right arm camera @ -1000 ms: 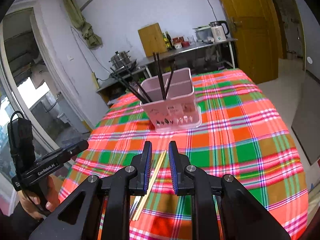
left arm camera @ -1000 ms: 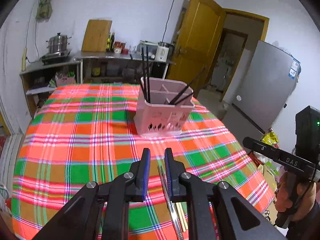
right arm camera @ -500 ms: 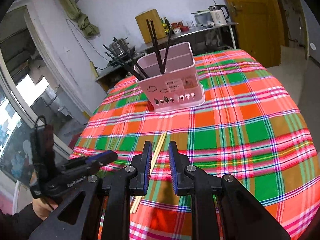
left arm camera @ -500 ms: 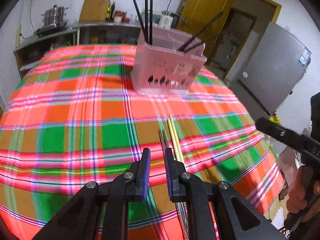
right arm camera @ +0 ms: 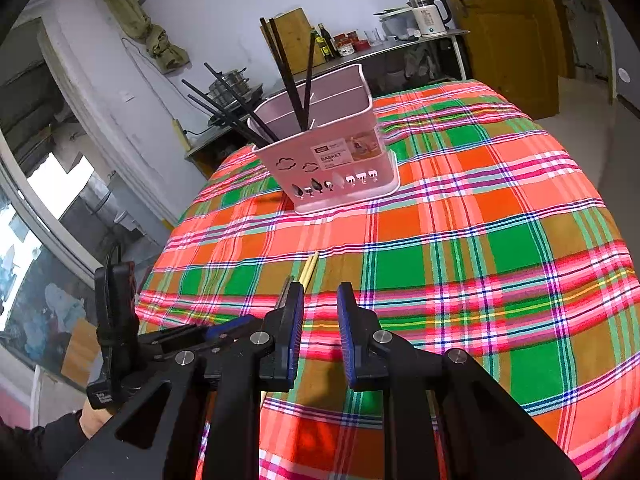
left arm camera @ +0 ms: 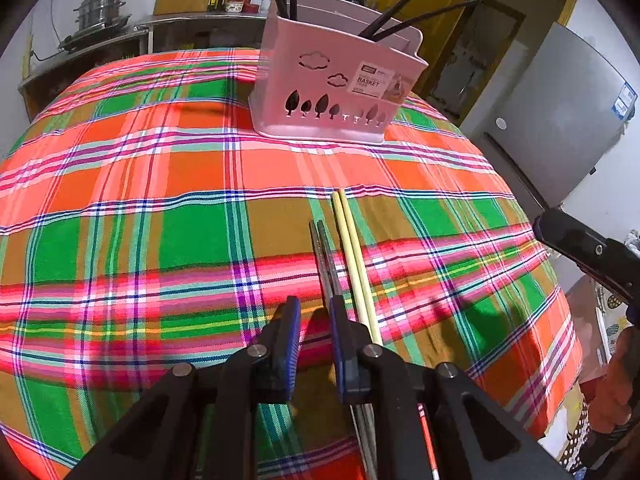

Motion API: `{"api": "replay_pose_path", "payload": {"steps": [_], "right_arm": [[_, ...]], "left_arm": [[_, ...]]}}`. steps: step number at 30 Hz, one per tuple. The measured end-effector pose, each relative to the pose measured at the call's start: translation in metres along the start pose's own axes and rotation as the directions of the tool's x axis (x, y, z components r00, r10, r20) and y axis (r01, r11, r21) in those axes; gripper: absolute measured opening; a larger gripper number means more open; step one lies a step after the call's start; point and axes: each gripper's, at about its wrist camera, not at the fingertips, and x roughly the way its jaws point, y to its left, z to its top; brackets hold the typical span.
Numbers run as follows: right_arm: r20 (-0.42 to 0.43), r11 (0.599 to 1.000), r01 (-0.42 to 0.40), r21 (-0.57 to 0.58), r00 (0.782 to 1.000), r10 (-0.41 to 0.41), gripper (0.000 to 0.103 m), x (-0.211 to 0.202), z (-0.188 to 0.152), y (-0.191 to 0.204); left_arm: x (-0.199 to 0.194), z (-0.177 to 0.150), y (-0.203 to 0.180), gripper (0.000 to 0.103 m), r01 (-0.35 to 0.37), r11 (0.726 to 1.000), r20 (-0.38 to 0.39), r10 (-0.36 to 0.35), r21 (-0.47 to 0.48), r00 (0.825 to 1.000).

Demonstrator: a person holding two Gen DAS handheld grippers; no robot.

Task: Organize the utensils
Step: 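Move the left tool to the loose chopsticks on the cloth while the right tool follows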

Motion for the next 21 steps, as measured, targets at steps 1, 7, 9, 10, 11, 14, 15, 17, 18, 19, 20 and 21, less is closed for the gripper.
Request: {"api": "replay_pose_path", "payload": {"steps": [1, 7, 9, 10, 11, 14, 15, 17, 18, 19, 20, 21], "right_arm": [[0.001, 1.000, 0.000, 0.001, 1.000, 0.000, 0.017, 0.0001, -0.0002, -0.0002], [0.002, 1.000, -0.002, 0.004, 1.000, 0.002, 0.017, 0.0002, -0.0002, -0.0014], [0.002, 1.000, -0.001, 0.006, 1.000, 0.001, 0.017, 0.0010, -0.0002, -0.0024], [0.001, 1.000, -0.001, 0.009, 1.000, 0.001, 0.017, 0.0016, -0.0002, -0.0035], [0.001, 1.000, -0.002, 0.010, 1.000, 0.002, 0.017, 0.0020, 0.0001, -0.0038], [-0.001, 1.000, -0.001, 0.011, 1.000, 0.001, 0.017, 0.0021, -0.0003, -0.0052], [0.000, 1.000, -0.001, 0.012, 1.000, 0.001, 0.017, 0.0019, -0.0004, -0.0060], [0.002, 1.000, 0.000, 0.015, 1.000, 0.000, 0.017, 0.0010, -0.0001, -0.0066], [0.004, 1.000, -0.001, 0.016, 1.000, 0.001, 0.017, 0.0005, -0.0001, -0.0063], [0.005, 1.000, 0.000, 0.017, 1.000, 0.000, 0.017, 0.0004, 0.0001, -0.0064], [0.005, 1.000, -0.001, 0.018, 1.000, 0.001, 0.017, -0.0005, 0.0000, -0.0060], [0.006, 1.000, -0.004, 0.018, 1.000, 0.004, 0.018, -0.0007, 0.0002, -0.0057]], "left_arm": [[0.0005, 0.0002, -0.0006, 0.015, -0.004, 1.000, 0.000, 0.004, 0.001, 1.000], [-0.0022, 0.0022, 0.0007, 0.015, -0.011, 1.000, -0.004, 0.011, -0.019, 1.000], [-0.0006, 0.0020, 0.0007, 0.015, -0.005, 1.000, -0.016, 0.004, -0.022, 1.000], [0.0004, 0.0018, 0.0002, 0.015, -0.005, 1.000, -0.016, 0.005, -0.023, 1.000], [0.0005, 0.0014, -0.0005, 0.015, -0.002, 1.000, -0.014, 0.002, -0.021, 1.000], [0.0016, 0.0014, -0.0030, 0.016, -0.004, 1.000, -0.018, 0.003, -0.013, 1.000], [0.0026, 0.0012, -0.0048, 0.018, -0.011, 1.000, -0.017, 0.010, -0.005, 1.000], [0.0033, 0.0007, -0.0074, 0.019, -0.021, 1.000, -0.013, 0.022, 0.005, 1.000], [0.0034, 0.0003, -0.0086, 0.019, -0.028, 1.000, -0.011, 0.028, 0.007, 1.000], [0.0036, 0.0003, -0.0089, 0.019, -0.031, 1.000, -0.010, 0.031, 0.004, 0.999], [0.0036, 0.0004, -0.0078, 0.019, -0.028, 1.000, -0.010, 0.028, -0.006, 1.000], [0.0036, 0.0001, -0.0070, 0.019, -0.025, 1.000, -0.009, 0.025, -0.012, 1.000]]}}
